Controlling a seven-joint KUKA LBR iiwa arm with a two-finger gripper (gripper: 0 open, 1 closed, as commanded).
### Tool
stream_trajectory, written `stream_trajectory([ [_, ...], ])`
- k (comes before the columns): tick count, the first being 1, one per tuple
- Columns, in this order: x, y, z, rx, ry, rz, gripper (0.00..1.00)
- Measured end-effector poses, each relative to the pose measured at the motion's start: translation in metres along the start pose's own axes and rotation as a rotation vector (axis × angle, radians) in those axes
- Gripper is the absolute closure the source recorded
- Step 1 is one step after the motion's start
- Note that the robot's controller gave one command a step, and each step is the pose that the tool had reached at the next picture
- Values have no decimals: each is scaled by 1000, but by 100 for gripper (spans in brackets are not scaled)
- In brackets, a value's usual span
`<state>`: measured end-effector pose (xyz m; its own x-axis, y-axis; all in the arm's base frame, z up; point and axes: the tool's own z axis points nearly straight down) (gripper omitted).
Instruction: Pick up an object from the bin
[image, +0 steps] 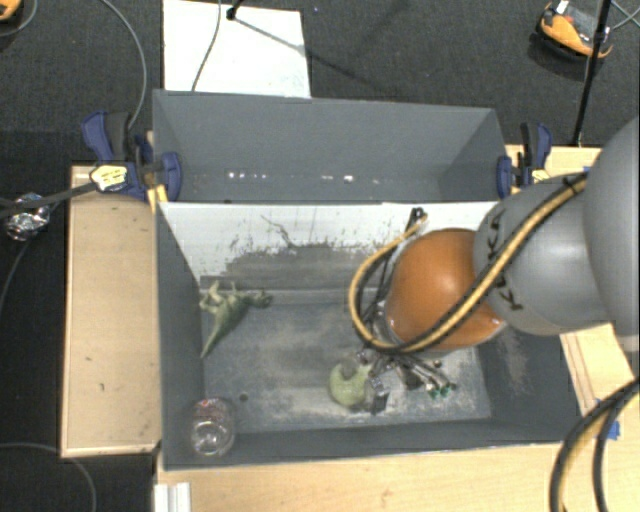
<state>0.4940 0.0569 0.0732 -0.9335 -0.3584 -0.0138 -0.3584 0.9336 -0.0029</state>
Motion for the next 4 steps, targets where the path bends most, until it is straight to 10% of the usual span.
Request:
stream_trajectory([
  [1,0,0,0,0,0,1,100],
  [3,-65,2,1,4,-7,70,100],
  [4,-68,3,-23,-1,-2,-26,0],
])
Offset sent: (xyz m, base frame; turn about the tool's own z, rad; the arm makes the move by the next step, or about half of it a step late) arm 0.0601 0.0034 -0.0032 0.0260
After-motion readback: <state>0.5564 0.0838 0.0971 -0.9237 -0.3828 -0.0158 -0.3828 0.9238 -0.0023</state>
